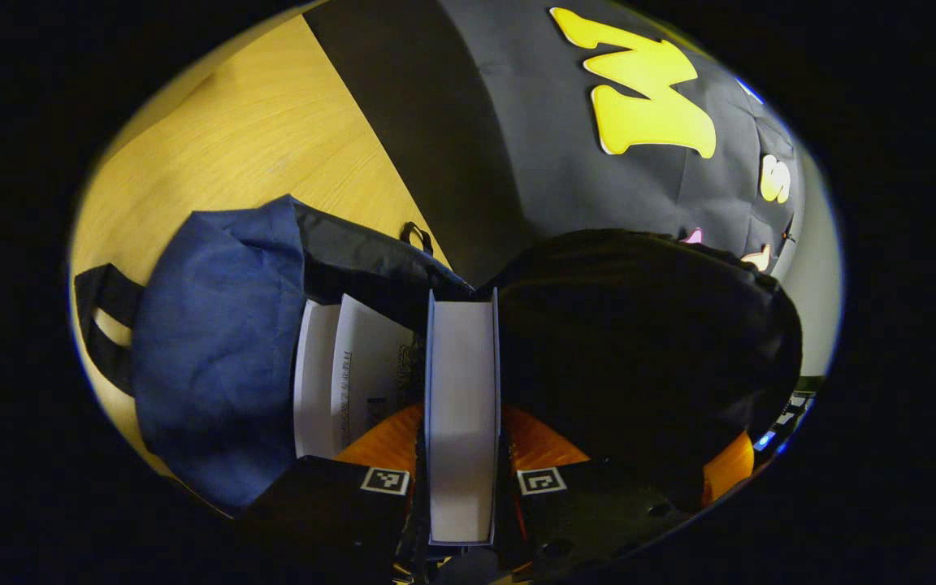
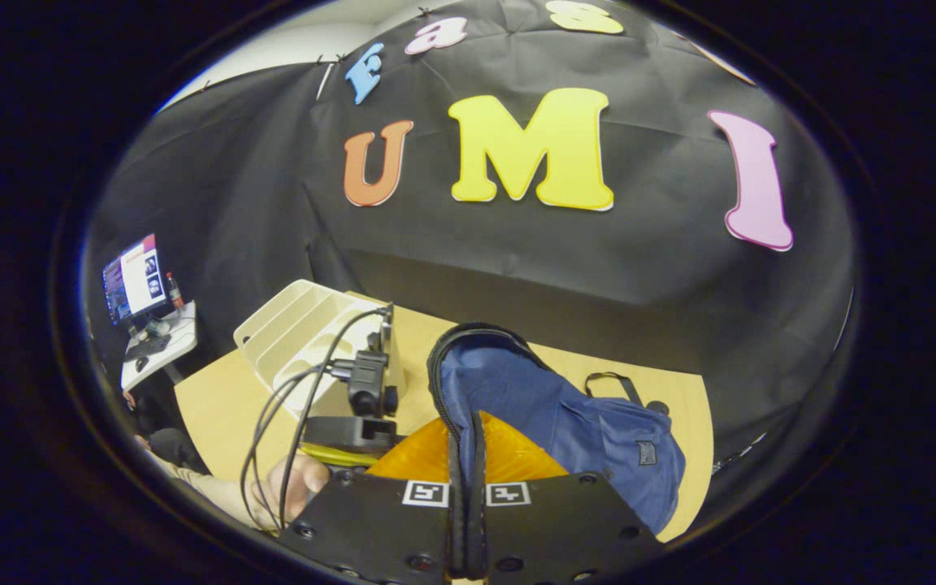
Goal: Open the schoolbag, grab two books from the bookshelf and put them into the schoolbag.
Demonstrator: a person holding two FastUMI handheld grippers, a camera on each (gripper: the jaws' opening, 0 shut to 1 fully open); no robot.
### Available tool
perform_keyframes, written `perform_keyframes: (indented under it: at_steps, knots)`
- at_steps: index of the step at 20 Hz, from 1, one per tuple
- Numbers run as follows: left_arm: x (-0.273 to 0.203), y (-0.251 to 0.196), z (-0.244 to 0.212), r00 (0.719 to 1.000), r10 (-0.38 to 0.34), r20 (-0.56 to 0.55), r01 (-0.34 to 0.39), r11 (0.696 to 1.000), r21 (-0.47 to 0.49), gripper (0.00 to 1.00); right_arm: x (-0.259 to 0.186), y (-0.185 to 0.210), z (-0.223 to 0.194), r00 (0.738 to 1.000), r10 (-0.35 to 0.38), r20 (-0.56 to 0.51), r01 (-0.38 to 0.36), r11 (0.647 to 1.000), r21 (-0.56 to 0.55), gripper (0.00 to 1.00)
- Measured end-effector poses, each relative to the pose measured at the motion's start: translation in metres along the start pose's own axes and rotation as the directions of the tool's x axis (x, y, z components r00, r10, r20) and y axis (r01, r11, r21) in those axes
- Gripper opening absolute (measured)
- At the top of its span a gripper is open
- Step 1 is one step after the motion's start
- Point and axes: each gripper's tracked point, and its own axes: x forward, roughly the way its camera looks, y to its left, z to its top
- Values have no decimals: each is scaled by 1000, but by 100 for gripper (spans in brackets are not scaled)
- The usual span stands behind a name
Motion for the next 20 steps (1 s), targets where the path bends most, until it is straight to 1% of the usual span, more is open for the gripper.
perform_keyframes:
  at_steps: [2, 4, 5, 6, 7, 8, 10, 11, 12, 13, 15, 16, 17, 20]
  knots:
    - [12, 8, 1, 999, -34, -13, 34, 999, -15, 34, 3, 0, -2, 1000, 3, 2, -3, 1000, 19, 2]
    - [15, 12, 2, 999, -48, -12, 48, 998, -36, 36, 5, -1, -4, 1000, 15, 10, -15, 999, 48, 2]
    - [15, 13, 3, 999, -45, -9, 45, 999, -29, 45, 5, -4, -3, 1000, 20, 15, -21, 998, 66, 2]
    - [14, 13, 3, 999, -34, -11, 34, 999, -7, 39, 4, -7, -2, 999, 23, 22, -24, 997, 78, 2]
    - [11, 16, 0, 1000, -17, -25, 18, 1000, 23, 43, 3, -10, -1, 999, 22, 30, -25, 996, 87, 2]
    - [8, 18, 1, 1000, 8, -30, -7, 999, 53, 45, 1, -13, -2, 999, 20, 40, -23, 996, 92, 2]
    - [-1, 19, 3, 998, 57, -23, -54, 991, 119, 53, -2, -16, -4, 999, 17, 52, -21, 995, 94, 2]
    - [-5, 22, 3, 996, 89, -13, -86, 983, 163, 57, -2, -17, -4, 998, 16, 55, -22, 995, 98, 2]
    - [-11, 27, 5, 991, 132, 2, -129, 970, 206, 72, -3, -17, -7, 998, 15, 53, -20, 995, 96, 2]
    - [-18, 29, 7, 986, 165, 17, -165, 955, 246, 62, -3, -18, -9, 998, 9, 56, -15, 995, 96, 2]
    - [-37, 34, 13, 972, 227, 57, -233, 915, 331, 63, -4, -22, -11, 998, -9, 58, 3, 996, 94, 2]
    - [-47, 30, 17, 969, 233, 81, -247, 903, 353, 62, -4, -22, -14, 998, -13, 61, 7, 995, 97, 2]
    - [-59, 24, 19, 969, 227, 97, -247, 898, 365, 63, -4, -22, -15, 998, -20, 64, 14, 995, 101, 2]
    - [-99, 10, 17, 967, 209, 149, -252, 883, 396, 63, -5, -33, -15, 991, -83, 110, 67, 988, 140, 2]
